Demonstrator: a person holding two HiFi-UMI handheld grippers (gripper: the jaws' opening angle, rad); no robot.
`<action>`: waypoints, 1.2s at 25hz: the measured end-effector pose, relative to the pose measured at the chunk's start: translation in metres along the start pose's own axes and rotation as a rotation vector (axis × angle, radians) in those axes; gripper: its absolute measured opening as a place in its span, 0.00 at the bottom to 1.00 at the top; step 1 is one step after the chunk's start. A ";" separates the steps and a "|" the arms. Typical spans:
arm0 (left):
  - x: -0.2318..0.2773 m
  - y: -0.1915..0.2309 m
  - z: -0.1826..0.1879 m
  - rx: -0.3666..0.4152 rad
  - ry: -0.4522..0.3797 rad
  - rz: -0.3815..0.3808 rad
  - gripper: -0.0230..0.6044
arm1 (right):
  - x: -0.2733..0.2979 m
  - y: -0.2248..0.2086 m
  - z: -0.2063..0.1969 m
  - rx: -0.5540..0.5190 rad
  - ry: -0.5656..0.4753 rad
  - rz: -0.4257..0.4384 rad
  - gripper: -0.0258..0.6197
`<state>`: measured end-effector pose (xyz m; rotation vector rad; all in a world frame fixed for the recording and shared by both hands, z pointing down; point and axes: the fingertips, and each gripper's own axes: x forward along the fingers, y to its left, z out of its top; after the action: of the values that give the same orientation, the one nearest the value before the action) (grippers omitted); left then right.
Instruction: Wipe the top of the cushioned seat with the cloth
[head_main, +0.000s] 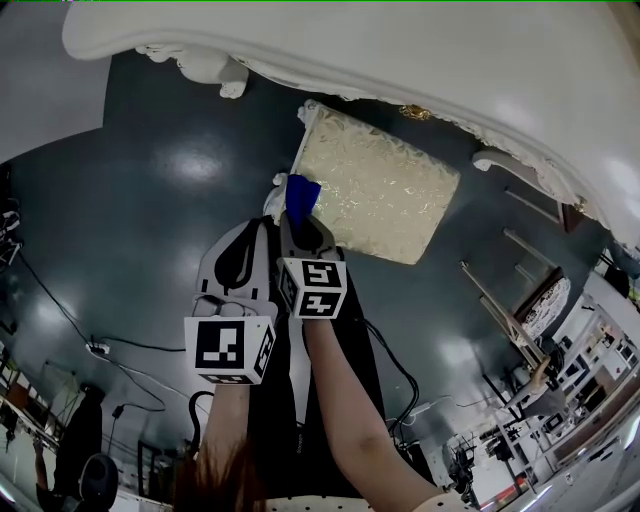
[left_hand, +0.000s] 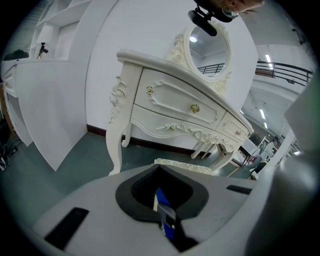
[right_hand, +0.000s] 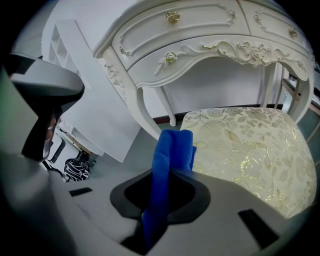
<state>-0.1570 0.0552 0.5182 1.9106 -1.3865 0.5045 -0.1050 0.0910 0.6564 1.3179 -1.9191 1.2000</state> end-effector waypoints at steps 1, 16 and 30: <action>0.000 0.001 0.000 -0.002 -0.001 0.003 0.03 | 0.001 0.002 0.000 -0.003 0.001 0.007 0.13; -0.008 0.018 -0.006 -0.006 0.003 0.053 0.03 | 0.031 0.032 -0.010 -0.110 0.060 0.095 0.13; -0.003 -0.026 0.020 -0.038 -0.055 0.020 0.03 | -0.025 0.004 0.032 -0.031 -0.040 0.106 0.13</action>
<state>-0.1362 0.0467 0.4942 1.8948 -1.4408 0.4354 -0.0964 0.0753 0.6198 1.2467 -2.0509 1.1978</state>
